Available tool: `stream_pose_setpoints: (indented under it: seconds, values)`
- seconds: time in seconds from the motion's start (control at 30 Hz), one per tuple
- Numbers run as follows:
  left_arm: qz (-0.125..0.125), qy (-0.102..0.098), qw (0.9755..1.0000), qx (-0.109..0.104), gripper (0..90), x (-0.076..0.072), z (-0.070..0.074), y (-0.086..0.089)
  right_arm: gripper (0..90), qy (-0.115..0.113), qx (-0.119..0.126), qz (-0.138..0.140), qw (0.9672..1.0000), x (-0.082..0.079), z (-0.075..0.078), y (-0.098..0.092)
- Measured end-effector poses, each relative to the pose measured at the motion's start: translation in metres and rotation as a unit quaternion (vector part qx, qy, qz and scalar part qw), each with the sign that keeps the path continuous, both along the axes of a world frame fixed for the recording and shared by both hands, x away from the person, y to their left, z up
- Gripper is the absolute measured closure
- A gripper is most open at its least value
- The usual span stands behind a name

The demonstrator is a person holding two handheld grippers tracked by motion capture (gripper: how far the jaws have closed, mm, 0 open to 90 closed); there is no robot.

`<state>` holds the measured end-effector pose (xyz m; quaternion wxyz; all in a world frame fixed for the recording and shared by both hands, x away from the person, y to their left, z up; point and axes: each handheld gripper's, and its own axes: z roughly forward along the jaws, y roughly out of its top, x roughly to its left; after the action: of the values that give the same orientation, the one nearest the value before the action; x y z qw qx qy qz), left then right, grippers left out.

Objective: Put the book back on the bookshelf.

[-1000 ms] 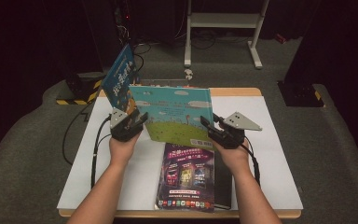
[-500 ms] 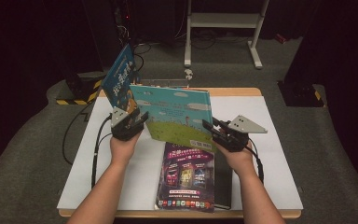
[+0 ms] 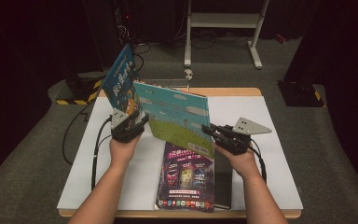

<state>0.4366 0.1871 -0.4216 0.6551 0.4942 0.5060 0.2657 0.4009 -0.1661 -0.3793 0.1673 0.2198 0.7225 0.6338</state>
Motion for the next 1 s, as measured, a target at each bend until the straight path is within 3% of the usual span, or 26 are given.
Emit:
stream_pose_setpoints:
  seconds: [0.47,1.0]
  values:
    - [-0.013,-0.009,0.9998,0.01,48.7,-0.028,0.003,-0.004,80.8,0.001,-0.003,-0.04,0.9992,-0.024,0.0,0.013]
    - [-0.008,-0.002,0.9999,0.012,49.0,-0.038,0.0,0.002,80.9,-0.01,0.013,-0.098,0.9951,-0.05,-0.007,0.027]
